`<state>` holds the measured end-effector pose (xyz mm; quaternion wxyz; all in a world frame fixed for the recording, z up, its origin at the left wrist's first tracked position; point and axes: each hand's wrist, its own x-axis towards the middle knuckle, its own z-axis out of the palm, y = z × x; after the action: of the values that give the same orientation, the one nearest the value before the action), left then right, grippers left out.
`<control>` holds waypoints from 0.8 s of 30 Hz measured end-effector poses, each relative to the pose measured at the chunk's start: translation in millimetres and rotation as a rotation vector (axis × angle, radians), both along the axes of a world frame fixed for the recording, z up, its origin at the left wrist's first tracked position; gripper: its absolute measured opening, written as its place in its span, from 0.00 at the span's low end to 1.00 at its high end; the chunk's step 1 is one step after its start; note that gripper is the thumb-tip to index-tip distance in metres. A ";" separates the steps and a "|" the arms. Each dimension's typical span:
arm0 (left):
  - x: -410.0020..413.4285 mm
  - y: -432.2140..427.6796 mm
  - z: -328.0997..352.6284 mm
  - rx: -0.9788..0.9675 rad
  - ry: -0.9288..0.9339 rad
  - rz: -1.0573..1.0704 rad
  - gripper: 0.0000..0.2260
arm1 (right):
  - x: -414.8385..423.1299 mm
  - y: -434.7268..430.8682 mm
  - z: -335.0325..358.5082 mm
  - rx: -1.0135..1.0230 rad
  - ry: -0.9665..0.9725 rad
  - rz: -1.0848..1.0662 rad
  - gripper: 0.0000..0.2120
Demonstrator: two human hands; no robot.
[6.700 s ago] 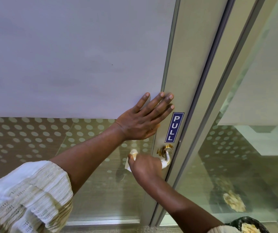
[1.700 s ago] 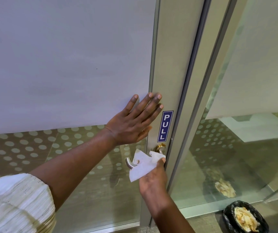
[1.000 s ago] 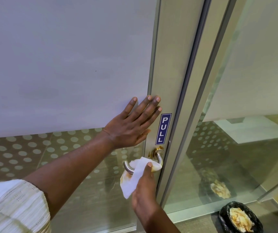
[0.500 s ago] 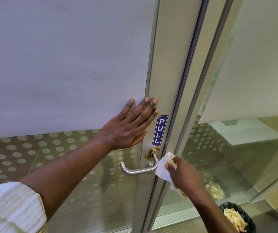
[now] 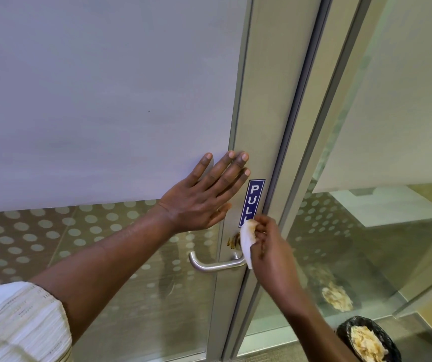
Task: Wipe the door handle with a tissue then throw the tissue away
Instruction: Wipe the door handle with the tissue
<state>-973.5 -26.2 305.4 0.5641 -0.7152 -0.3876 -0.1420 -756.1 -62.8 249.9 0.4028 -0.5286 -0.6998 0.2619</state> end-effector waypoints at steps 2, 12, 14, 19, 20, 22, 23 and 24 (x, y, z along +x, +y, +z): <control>-0.2 -0.2 0.6 -0.003 0.002 -0.001 0.32 | -10.8 -3.6 -10.7 0.091 -0.141 0.014 0.07; -0.9 0.1 -0.1 0.005 0.011 0.017 0.32 | -2.2 16.3 -47.2 0.331 -0.287 0.015 0.17; -1.2 0.2 -0.8 0.005 0.008 0.021 0.32 | -3.2 17.2 -44.3 0.193 -0.150 -0.095 0.15; -0.9 -0.4 -0.7 0.007 0.007 0.019 0.32 | -9.7 22.1 -53.8 0.294 -0.309 -0.039 0.20; -0.9 -0.3 -0.9 0.008 0.009 0.019 0.32 | -8.9 24.4 -57.8 0.315 -0.334 0.000 0.20; -1.5 0.0 -0.9 0.004 0.011 0.018 0.32 | -4.3 28.9 -63.9 0.320 -0.289 0.028 0.17; -1.5 0.5 -1.0 0.001 0.012 0.017 0.32 | -1.6 29.5 -67.5 0.327 -0.241 0.008 0.16; -1.6 1.0 -1.1 0.000 0.014 0.017 0.32 | 0.5 27.7 -69.3 0.324 -0.181 -0.025 0.14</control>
<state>-975.1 -25.2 304.2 0.5678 -0.7129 -0.3898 -0.1320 -755.6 -35.0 180.6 0.4214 -0.4869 -0.7595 0.0922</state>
